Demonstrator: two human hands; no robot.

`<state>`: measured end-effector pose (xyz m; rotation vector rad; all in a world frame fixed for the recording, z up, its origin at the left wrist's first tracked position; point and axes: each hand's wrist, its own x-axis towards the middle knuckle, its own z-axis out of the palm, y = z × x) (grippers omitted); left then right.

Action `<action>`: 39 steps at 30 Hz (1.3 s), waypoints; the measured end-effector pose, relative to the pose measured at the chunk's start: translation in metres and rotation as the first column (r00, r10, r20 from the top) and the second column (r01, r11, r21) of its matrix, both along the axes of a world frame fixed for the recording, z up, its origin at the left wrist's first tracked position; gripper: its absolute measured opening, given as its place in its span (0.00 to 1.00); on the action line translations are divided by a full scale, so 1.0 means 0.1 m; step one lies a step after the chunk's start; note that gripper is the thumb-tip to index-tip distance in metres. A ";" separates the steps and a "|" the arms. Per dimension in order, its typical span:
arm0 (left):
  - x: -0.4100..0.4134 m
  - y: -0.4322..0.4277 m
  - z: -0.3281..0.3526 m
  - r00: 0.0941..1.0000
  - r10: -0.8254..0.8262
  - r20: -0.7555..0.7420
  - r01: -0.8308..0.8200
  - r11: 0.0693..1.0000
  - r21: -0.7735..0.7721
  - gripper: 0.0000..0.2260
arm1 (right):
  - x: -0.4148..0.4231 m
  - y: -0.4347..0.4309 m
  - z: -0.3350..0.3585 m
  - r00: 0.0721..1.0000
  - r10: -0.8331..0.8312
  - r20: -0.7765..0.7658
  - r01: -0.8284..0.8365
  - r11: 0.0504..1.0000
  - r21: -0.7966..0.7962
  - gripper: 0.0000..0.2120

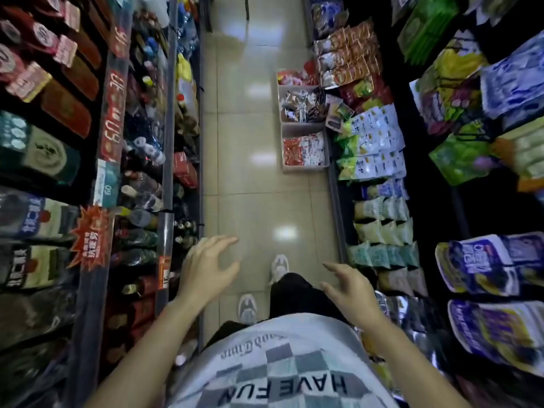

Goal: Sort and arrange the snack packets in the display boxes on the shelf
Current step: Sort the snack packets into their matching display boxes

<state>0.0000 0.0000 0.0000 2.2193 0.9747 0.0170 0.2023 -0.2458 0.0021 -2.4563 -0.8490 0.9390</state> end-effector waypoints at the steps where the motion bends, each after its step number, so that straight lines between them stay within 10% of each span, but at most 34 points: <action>1: 0.08 0.10 -0.02 1.000 -0.009 0.019 0.009 1.000 -0.001 0.21 | 0.08 0.04 -0.03 1.000 -0.026 0.003 0.026 1.000 0.002 0.21; 23: 1.17 2.05 -0.08 0.956 0.213 -0.200 -0.225 0.974 -0.037 0.18 | 2.25 2.80 0.08 0.995 0.103 -0.016 -0.101 0.989 0.104 0.23; 39: 3.16 4.45 -0.18 1.000 -0.008 0.015 0.009 1.000 -0.008 0.22 | 3.04 4.18 0.02 0.946 -0.279 -0.165 0.268 0.960 -0.085 0.20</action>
